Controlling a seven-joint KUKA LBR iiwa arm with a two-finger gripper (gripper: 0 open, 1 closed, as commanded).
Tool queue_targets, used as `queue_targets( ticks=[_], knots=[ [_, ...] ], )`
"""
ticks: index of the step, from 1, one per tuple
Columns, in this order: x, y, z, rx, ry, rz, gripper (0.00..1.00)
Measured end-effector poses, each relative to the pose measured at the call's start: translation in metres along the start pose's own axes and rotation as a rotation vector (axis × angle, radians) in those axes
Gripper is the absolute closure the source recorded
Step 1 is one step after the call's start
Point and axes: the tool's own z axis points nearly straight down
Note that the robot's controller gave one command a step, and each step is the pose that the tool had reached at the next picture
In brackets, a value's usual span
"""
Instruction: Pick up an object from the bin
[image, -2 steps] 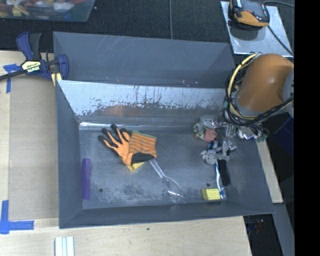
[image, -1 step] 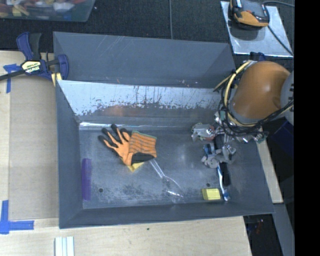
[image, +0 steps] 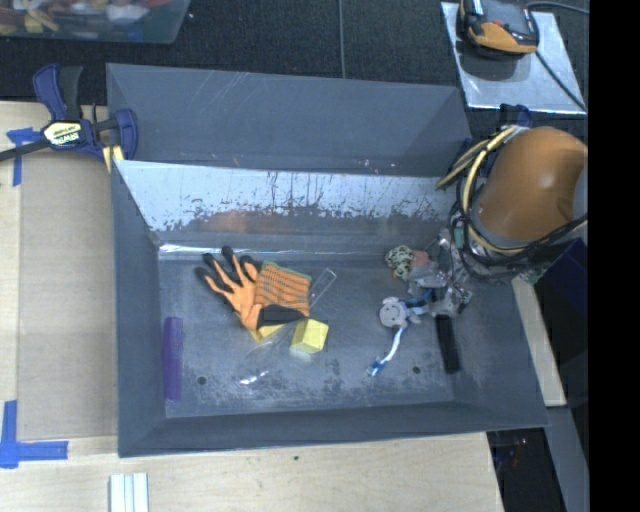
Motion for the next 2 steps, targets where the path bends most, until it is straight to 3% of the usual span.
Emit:
queue_targets(
  ticks=[1,2],
  knots=[
    [0.000,0.000,0.000,0.000,0.000,0.001,1.00],
    [0.001,0.000,-0.043,0.000,0.002,0.002,1.00]
  ],
)
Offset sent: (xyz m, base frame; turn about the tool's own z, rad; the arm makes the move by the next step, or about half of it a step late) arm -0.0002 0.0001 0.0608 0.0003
